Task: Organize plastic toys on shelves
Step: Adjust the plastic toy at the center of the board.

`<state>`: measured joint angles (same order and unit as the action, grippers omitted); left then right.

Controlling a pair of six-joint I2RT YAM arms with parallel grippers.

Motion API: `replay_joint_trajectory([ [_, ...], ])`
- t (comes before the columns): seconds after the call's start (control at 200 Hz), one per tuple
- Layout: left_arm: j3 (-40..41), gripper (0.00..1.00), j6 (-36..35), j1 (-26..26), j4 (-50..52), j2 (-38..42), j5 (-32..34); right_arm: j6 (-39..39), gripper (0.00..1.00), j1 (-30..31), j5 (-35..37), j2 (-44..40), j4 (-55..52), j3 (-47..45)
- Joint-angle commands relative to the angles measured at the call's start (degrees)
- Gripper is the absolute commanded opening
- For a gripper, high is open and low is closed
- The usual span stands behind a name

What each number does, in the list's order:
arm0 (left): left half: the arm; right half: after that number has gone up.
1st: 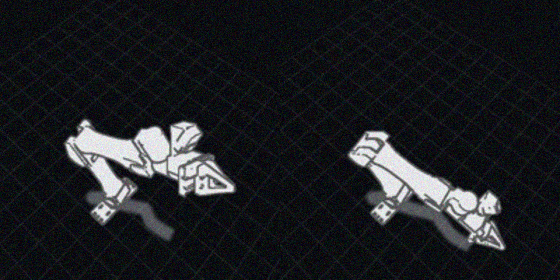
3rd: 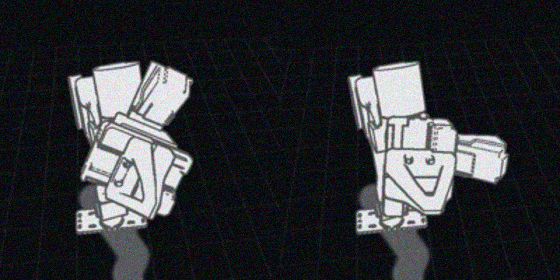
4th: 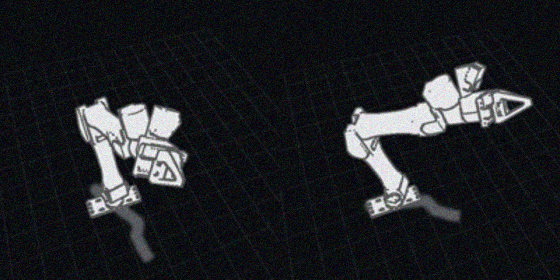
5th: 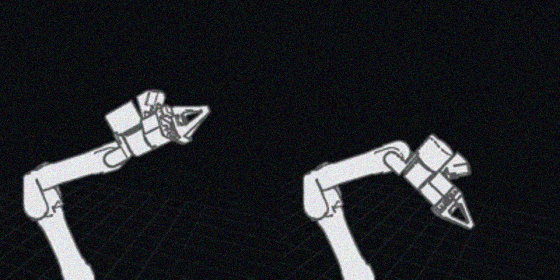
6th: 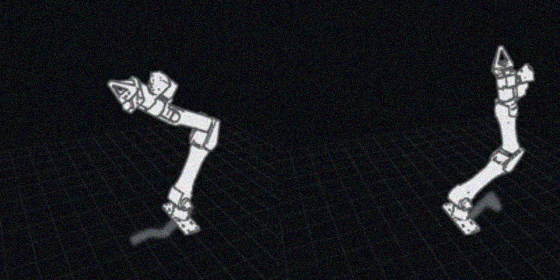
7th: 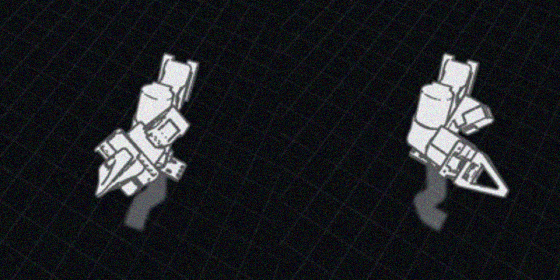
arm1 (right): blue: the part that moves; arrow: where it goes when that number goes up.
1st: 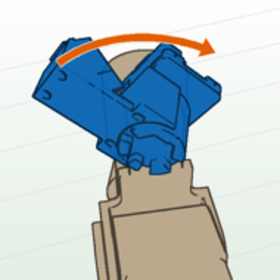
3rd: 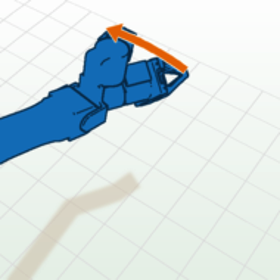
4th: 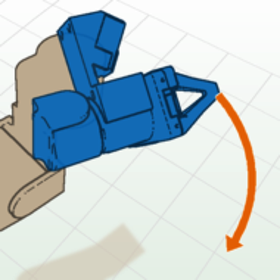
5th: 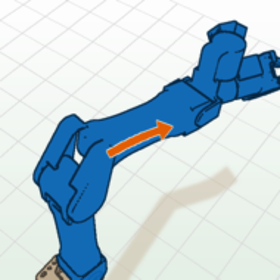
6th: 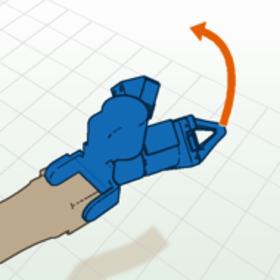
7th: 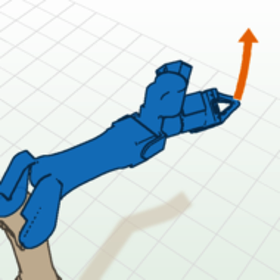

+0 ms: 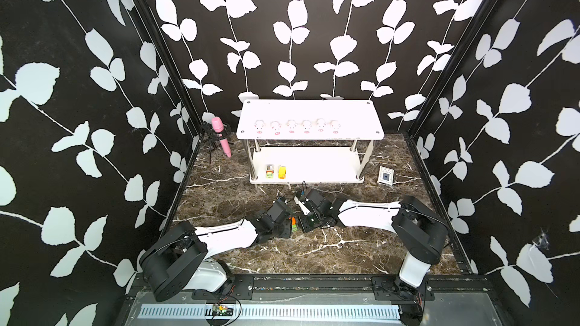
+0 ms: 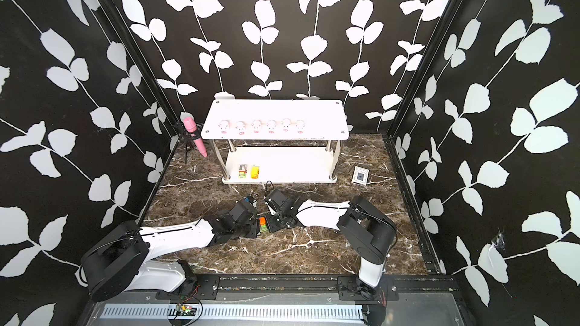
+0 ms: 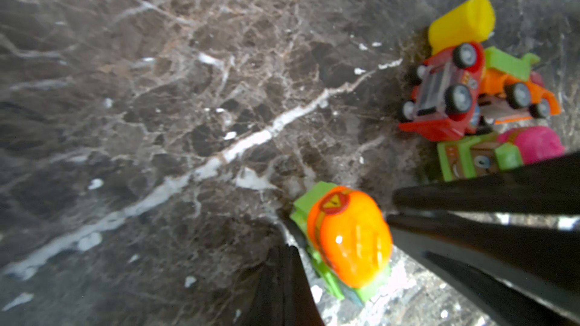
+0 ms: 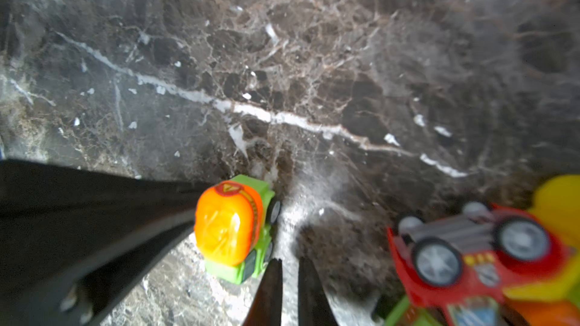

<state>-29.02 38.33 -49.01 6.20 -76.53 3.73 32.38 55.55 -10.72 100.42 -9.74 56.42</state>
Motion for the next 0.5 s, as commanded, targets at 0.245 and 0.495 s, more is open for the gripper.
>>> replay_joint_trajectory([
  [0.245, -0.5, 0.18, -0.1, 0.4, 9.9, 9.6, 0.3, 0.5, 0.31, 0.9, 3.5, -6.4, 1.1, -4.2],
  [0.495, 0.0, 0.32, 3.3, 0.9, 18.7, 19.5, 8.4, -1.3, 0.5, 4.4, 6.7, -4.5, 1.3, -2.8],
])
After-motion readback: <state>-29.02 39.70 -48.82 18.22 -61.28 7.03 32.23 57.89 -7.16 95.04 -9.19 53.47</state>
